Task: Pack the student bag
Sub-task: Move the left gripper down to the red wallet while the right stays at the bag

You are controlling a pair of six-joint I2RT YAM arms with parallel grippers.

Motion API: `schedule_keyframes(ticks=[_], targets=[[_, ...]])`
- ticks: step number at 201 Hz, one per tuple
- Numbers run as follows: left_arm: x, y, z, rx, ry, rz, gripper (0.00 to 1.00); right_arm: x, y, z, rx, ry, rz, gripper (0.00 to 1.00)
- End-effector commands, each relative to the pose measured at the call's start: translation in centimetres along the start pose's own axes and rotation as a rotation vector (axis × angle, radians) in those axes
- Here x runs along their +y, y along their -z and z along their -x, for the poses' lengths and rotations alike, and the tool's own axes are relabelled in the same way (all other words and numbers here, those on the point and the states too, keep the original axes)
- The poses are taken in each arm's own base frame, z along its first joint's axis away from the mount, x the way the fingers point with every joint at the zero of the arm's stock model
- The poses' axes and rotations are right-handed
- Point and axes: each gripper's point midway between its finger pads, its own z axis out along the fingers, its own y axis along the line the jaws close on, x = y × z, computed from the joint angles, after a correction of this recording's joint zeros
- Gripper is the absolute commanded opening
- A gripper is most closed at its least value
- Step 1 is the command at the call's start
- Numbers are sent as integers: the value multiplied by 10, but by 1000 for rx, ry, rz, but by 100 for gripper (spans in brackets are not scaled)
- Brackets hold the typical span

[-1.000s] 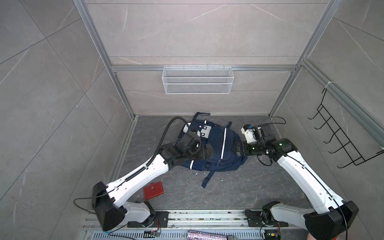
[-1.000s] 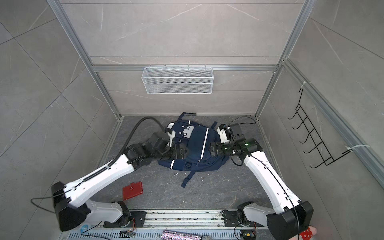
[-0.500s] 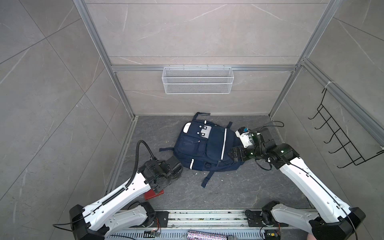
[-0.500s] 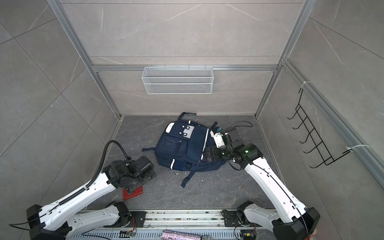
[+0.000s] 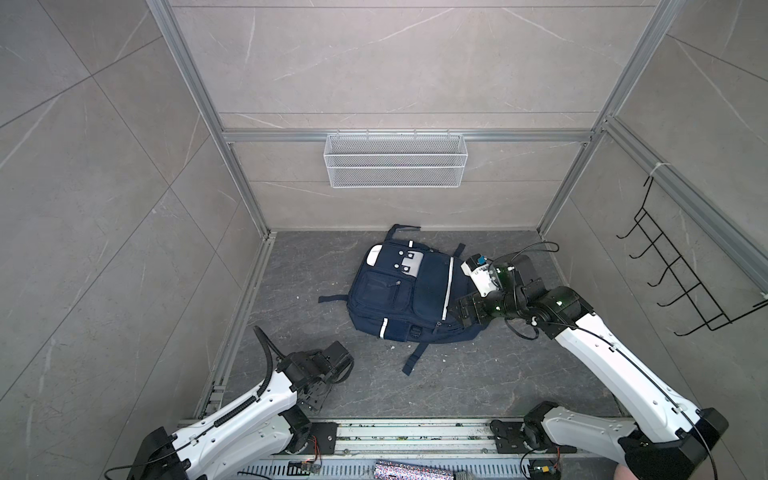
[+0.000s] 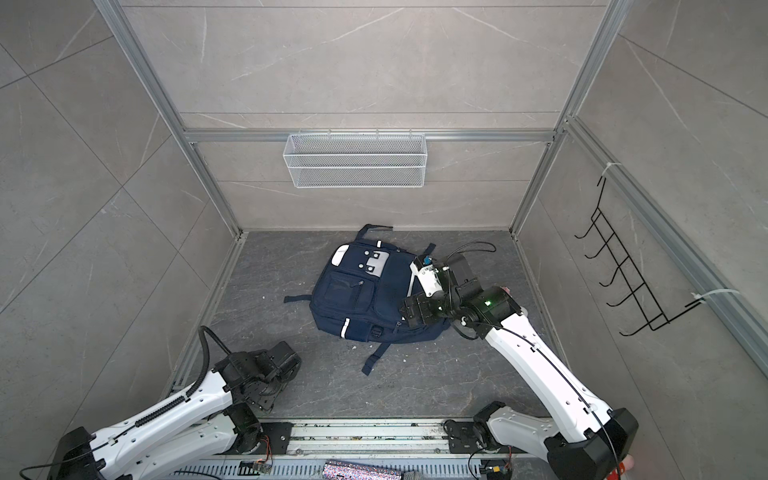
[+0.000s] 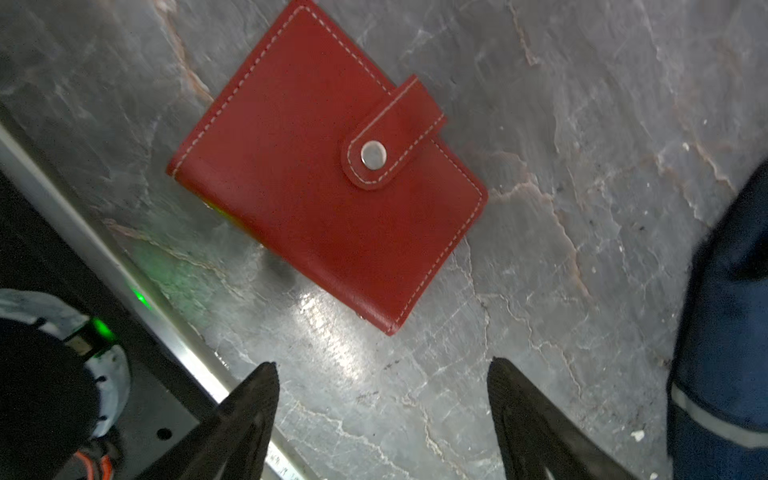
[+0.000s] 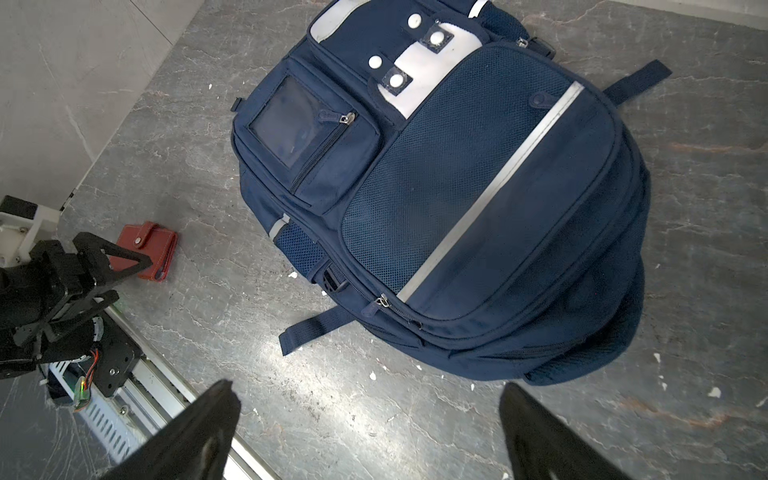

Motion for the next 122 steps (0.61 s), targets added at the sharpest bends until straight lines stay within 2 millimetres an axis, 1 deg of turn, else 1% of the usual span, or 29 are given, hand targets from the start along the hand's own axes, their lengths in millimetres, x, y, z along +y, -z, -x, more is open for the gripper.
schedule_keyframes(ticks=[1,19,44,56,65,86,105,109,122], targets=[[-6,-12,0,8,91,-24,76,3,-2,11,-16,24,5,100],[-7,-21,1,7,107,-18,74,1,-1,16,-23,30,-7,100],[-12,-31,3,7,116,-10,63,-2,-1,16,-18,41,-28,100],[-16,-36,3,13,114,-2,60,-2,-2,15,-16,42,-28,100],[-18,-38,4,10,109,11,55,-3,-2,15,-15,41,-32,100],[-22,-39,7,0,101,49,40,-4,-2,17,-19,49,-39,100],[-21,-37,10,-21,102,74,36,-6,-2,20,-20,54,-53,100],[-21,-37,11,-25,106,78,33,-7,-1,21,-20,55,-56,100],[-18,-37,12,-29,116,81,20,-8,-1,22,-21,57,-62,100]])
